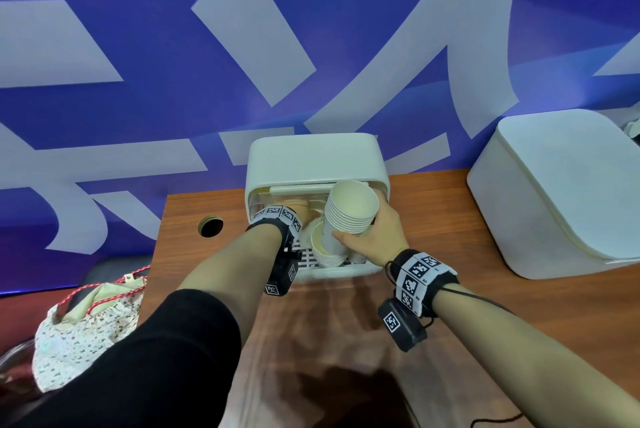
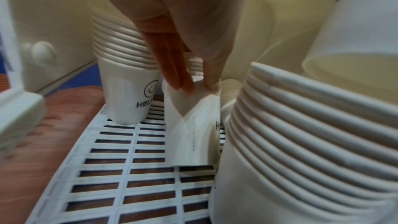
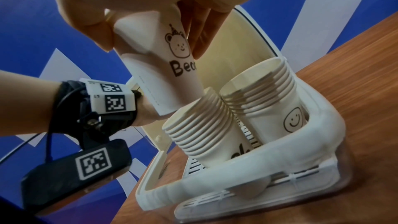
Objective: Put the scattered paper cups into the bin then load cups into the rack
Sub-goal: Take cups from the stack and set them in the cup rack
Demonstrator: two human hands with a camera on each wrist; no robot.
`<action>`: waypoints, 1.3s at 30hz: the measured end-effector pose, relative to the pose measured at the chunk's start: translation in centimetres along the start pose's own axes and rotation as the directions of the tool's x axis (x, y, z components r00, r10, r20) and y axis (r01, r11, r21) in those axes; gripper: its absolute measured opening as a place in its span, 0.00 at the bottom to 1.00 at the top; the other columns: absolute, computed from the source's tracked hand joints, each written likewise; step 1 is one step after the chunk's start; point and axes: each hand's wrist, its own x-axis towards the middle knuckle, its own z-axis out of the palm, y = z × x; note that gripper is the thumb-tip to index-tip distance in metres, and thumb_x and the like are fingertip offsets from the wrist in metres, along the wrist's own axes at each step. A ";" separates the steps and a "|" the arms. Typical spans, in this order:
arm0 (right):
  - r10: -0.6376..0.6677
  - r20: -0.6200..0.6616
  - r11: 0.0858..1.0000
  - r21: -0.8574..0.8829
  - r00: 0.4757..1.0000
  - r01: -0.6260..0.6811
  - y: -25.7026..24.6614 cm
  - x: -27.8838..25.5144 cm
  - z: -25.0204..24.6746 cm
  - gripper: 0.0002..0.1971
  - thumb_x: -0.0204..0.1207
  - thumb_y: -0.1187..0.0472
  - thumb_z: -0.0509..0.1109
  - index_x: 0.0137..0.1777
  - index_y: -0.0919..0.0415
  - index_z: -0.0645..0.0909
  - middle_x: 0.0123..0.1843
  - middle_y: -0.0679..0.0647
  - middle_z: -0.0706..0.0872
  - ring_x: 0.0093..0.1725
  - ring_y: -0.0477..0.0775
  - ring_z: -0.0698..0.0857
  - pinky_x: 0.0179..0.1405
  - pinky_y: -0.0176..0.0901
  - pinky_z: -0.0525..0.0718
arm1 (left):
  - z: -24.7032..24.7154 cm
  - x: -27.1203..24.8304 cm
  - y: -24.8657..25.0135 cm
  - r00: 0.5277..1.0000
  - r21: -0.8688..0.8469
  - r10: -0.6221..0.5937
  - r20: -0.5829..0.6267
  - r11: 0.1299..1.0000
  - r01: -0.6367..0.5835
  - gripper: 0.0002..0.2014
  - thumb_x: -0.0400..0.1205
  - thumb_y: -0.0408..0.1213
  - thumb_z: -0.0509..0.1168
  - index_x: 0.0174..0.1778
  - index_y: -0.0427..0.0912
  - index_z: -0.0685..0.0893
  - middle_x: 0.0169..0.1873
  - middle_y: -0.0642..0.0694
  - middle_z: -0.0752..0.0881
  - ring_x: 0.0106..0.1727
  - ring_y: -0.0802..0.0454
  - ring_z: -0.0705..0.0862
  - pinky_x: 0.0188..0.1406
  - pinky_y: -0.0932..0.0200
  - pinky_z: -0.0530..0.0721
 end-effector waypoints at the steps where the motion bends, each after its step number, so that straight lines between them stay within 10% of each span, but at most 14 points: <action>1: 0.009 -0.007 1.000 -0.002 1.000 -0.009 0.0 -0.1 0.1 0.40 0.49 0.45 0.83 0.64 0.48 0.73 0.58 0.46 0.84 0.60 0.51 0.83 0.60 0.55 0.84 | -0.3 -0.4 0.0 0.998 -0.002 0.002 -0.063 1.000 -0.002 0.24 0.83 0.52 0.61 0.74 0.47 0.74 0.70 0.41 0.77 0.69 0.40 0.76 0.65 0.47 0.74; 6: 0.013 -0.040 1.000 -0.017 0.999 -0.014 -0.4 -0.6 0.6 0.39 0.54 0.50 0.86 0.65 0.52 0.74 0.56 0.42 0.81 0.60 0.50 0.82 0.60 0.55 0.83 | -0.6 -2.6 -0.8 0.983 -0.011 0.057 -0.175 0.998 -0.060 0.15 0.74 0.52 0.70 0.53 0.50 0.82 0.50 0.48 0.86 0.53 0.45 0.84 0.54 0.50 0.83; 11: 0.008 -0.054 0.999 -0.042 0.999 -0.010 -1.0 -0.9 0.9 0.38 0.55 0.48 0.85 0.65 0.53 0.74 0.54 0.40 0.79 0.59 0.49 0.82 0.59 0.51 0.83 | -0.8 -4.7 -1.7 0.987 0.039 0.000 -0.158 0.999 0.006 0.16 0.74 0.44 0.69 0.27 0.50 0.68 0.30 0.51 0.78 0.38 0.48 0.79 0.35 0.59 0.75; 16: 0.018 -0.063 0.999 -0.026 0.998 -0.020 -1.7 -1.3 1.2 0.37 0.57 0.50 0.85 0.65 0.54 0.73 0.54 0.41 0.79 0.57 0.47 0.81 0.57 0.44 0.81 | -0.8 -5.9 -2.4 0.992 0.110 -0.036 -0.118 0.993 0.049 0.01 0.78 0.38 0.67 0.44 0.46 0.82 0.42 0.49 0.83 0.50 0.46 0.83 0.41 0.58 0.77; 30: 0.060 -0.032 0.998 -0.035 0.998 -0.061 -1.6 -2.2 1.6 0.41 0.54 0.43 0.84 0.67 0.52 0.72 0.60 0.46 0.83 0.60 0.51 0.83 0.60 0.52 0.83 | 0.2 -7.2 -3.4 0.960 0.085 -0.232 -0.157 0.965 0.247 0.15 0.76 0.41 0.70 0.56 0.39 0.84 0.50 0.42 0.86 0.51 0.42 0.85 0.43 0.55 0.81; 39: 0.039 -0.059 0.999 -0.009 0.998 -0.040 -2.3 -2.3 1.3 0.40 0.56 0.51 0.86 0.67 0.55 0.70 0.56 0.43 0.77 0.57 0.47 0.79 0.58 0.44 0.80 | -0.3 -8.1 -3.2 0.966 0.048 -0.149 -0.211 0.985 0.163 0.24 0.73 0.46 0.74 0.62 0.45 0.76 0.61 0.46 0.79 0.59 0.44 0.82 0.52 0.50 0.80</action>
